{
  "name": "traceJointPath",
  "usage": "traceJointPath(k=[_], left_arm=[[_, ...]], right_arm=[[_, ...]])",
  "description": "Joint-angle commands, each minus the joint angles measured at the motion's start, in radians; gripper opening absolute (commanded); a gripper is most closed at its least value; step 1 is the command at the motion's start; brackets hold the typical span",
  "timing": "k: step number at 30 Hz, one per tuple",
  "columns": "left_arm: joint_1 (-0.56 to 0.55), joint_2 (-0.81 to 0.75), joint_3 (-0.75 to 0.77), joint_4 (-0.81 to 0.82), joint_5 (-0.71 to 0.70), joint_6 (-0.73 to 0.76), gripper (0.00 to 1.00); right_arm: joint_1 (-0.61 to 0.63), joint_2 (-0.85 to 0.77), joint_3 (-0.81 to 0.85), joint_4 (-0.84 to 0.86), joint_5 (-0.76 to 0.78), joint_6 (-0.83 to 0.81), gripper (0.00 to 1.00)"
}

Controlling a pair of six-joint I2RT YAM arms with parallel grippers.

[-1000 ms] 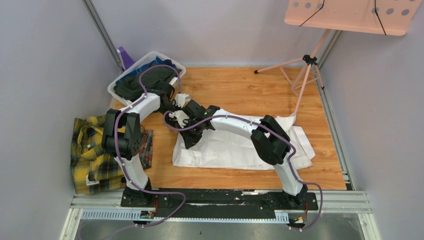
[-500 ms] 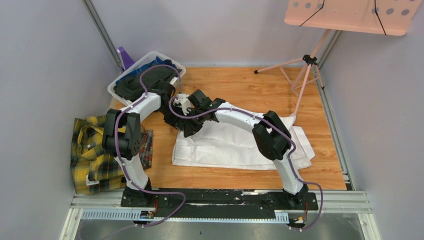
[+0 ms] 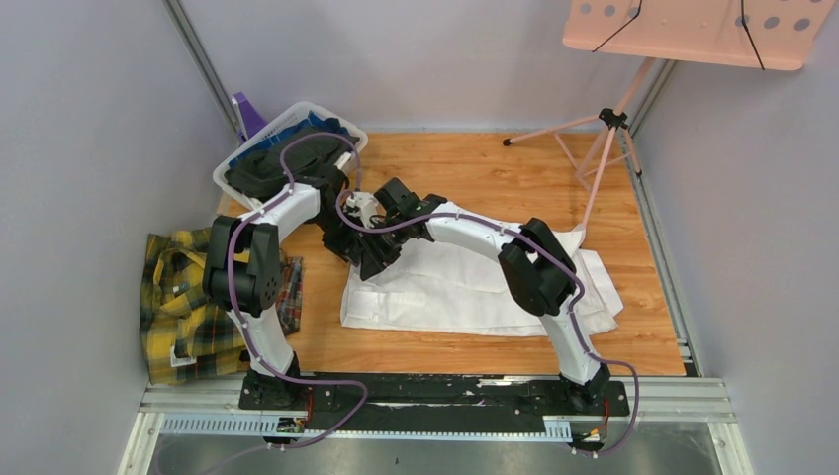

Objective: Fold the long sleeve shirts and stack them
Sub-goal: Adjust the shirt at the center of the board.

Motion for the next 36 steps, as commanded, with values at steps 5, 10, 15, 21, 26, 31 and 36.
traceJointPath(k=[5,10,15,21,26,31,36], left_arm=[[0.012,-0.052,0.059,-0.02,0.014,0.051,0.43],[0.019,-0.063,0.068,-0.037,0.002,0.06,0.43],[0.02,-0.06,0.078,-0.042,0.003,0.066,0.43],[0.021,-0.051,0.074,-0.031,0.009,0.064,0.43],[0.021,-0.059,0.076,-0.026,0.016,0.05,0.43],[0.021,-0.055,0.094,-0.033,0.005,0.047,0.43],[0.022,-0.052,0.103,-0.046,0.003,0.046,0.43]], right_arm=[[-0.026,0.067,-0.031,-0.189,0.088,0.24,0.29],[0.009,0.094,0.015,-0.267,0.257,0.313,0.21],[0.027,0.085,-0.082,-0.196,0.279,0.41,0.11],[0.04,0.032,-0.29,0.008,0.265,0.522,0.03],[0.057,-0.017,-0.448,0.144,0.256,0.603,0.21],[0.068,-0.063,-0.54,0.221,0.3,0.683,0.28],[0.081,-0.1,-0.666,0.36,0.329,0.795,0.29]])
